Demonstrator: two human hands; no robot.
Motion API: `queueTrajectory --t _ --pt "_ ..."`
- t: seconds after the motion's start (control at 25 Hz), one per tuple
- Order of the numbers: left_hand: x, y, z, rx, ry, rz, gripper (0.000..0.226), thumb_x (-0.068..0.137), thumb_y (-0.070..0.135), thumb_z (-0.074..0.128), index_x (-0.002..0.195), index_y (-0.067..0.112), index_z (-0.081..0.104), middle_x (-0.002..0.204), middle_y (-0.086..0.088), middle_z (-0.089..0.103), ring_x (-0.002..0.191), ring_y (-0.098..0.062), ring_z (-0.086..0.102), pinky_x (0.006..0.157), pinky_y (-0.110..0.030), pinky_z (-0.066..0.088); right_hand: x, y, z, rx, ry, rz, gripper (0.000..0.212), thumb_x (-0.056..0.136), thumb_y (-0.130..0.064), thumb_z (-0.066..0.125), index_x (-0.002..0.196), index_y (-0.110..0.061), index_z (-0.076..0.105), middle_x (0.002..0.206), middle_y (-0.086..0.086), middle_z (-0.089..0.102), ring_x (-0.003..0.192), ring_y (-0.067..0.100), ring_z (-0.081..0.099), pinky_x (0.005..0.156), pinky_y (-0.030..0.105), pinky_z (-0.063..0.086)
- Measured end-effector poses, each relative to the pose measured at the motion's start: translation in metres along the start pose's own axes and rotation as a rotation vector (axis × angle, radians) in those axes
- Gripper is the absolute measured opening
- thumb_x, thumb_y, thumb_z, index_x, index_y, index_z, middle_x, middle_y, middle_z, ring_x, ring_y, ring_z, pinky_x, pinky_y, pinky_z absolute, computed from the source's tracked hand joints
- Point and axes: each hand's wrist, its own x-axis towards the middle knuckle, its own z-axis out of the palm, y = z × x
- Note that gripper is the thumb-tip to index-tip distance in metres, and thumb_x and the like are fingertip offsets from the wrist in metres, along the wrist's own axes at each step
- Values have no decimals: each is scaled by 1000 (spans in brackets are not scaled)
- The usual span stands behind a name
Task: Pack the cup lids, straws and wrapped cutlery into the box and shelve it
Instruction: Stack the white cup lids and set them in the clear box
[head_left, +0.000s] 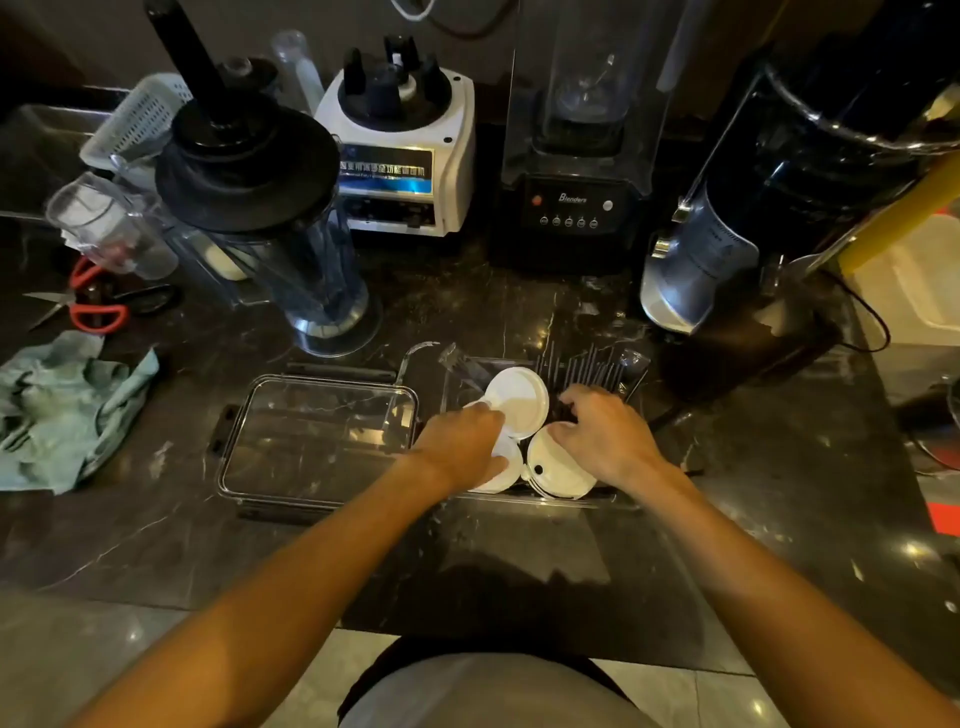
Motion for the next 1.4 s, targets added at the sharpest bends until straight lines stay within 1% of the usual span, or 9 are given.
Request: queueTrajectory --t 0.2,0.36,0.56,0.68,0.84,0.96,1.08,1.24,1.4 --pt "9 3 9 -223 144 -115 69 95 34 70 148 8 35 147 -16 47 120 -33 63 96 -39 54 -1 6 4 54 -13 38 37 94 -34 63 127 -19 68 122 4 66 108 28 67 85 39 54" --pt "17 4 13 -293 135 -117 70 96 33 68 152 11 30 147 -17 50 125 -35 61 101 -44 52 4 1 7 276 23 43 21 93 -42 67 88 -22 73 77 -2 71 74 18 69 65 36 53" --pt "16 4 14 -577 209 -134 66 94 19 72 150 19 36 138 -8 58 122 -27 61 98 -34 48 15 8 3 550 107 152 13 91 -28 76 85 -16 74 83 -2 74 81 15 69 77 36 53" --pt "20 3 11 -729 241 -181 62 94 11 71 148 16 42 115 -1 64 109 -22 66 101 -35 53 10 20 -6 644 106 170 9 91 -24 75 88 -16 74 82 1 73 76 15 67 74 36 54" --pt "19 12 15 -699 185 -182 41 93 18 73 132 10 62 109 -3 71 105 -19 66 83 -20 48 2 33 -18 723 175 188 7 91 -22 74 92 -15 76 78 0 71 68 12 60 68 32 49" --pt "21 23 22 -622 70 -174 52 91 30 76 134 8 57 116 -10 72 109 -25 67 85 -30 51 -3 39 -27 741 217 227 5 89 -21 75 90 -16 75 72 0 68 63 12 57 63 31 47" --pt "28 31 28 -530 -5 -143 45 88 30 76 125 8 61 114 -11 72 102 -27 68 89 -45 58 -11 43 -35 639 221 212 6 91 -20 73 89 -15 76 77 1 71 67 11 60 62 26 47" --pt "33 38 34 -545 9 -144 48 88 28 78 129 13 57 118 -6 72 103 -24 69 87 -37 60 -17 44 -40 579 219 195 8 94 -21 70 91 -15 75 80 -1 71 72 12 62 64 28 50" --pt "31 40 39 -552 109 -181 59 83 31 82 130 17 49 126 -4 62 108 -24 66 85 -35 61 -23 50 -43 639 228 225 13 98 -20 65 89 -16 72 62 -5 62 55 13 58 51 27 50"
